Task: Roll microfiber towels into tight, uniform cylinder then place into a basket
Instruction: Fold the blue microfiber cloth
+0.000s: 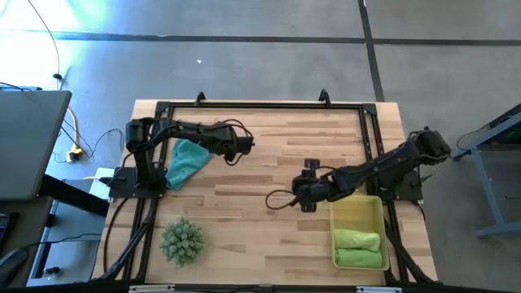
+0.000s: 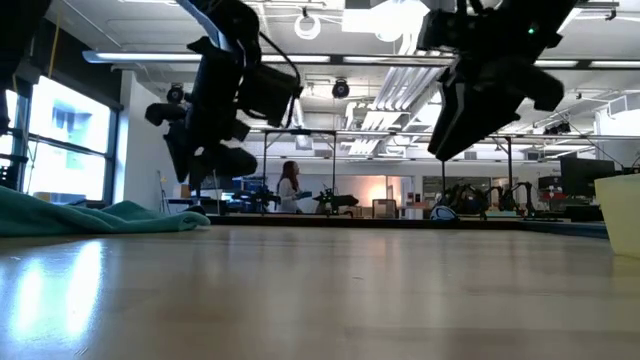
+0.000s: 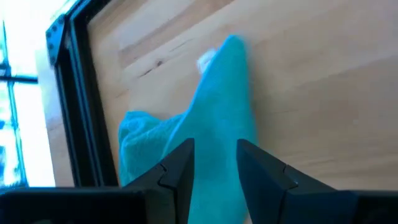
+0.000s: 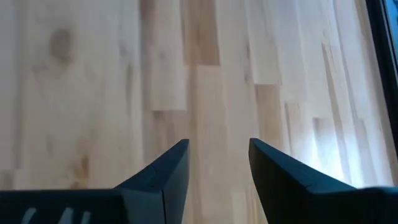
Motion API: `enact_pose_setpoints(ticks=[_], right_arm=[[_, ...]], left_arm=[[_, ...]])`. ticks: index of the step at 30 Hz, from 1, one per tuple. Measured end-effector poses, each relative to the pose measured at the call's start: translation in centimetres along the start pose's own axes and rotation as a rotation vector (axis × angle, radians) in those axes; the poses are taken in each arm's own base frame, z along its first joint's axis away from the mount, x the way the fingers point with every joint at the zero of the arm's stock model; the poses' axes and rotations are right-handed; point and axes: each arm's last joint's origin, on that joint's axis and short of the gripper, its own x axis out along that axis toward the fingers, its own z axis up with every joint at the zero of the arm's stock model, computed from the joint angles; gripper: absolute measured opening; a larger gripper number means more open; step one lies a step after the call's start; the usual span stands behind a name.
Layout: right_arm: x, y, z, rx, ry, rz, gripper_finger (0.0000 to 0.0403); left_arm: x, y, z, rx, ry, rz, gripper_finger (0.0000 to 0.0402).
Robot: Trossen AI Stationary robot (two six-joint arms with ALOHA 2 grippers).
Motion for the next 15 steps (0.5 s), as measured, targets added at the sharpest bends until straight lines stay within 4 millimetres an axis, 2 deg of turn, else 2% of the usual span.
enact_pose_setpoints(ticks=[3,9,15], right_arm=[[0.2,-0.5,-0.2,0.008,0.028,-0.011,0.0158],[0.3,-0.7,-0.3,0.000,0.047,-0.012,0.0158],[0.3,-0.7,-0.4,-0.021,0.050,-0.012,0.0158]], left_arm=[[1.5,0.5,-0.5,-0.039,0.064,0.032,0.0108],[4.6,0.5,-3.0,-0.054,0.183,0.042,0.0091],[5.8,-0.4,-4.6,-0.019,0.185,-0.053,0.0071]])
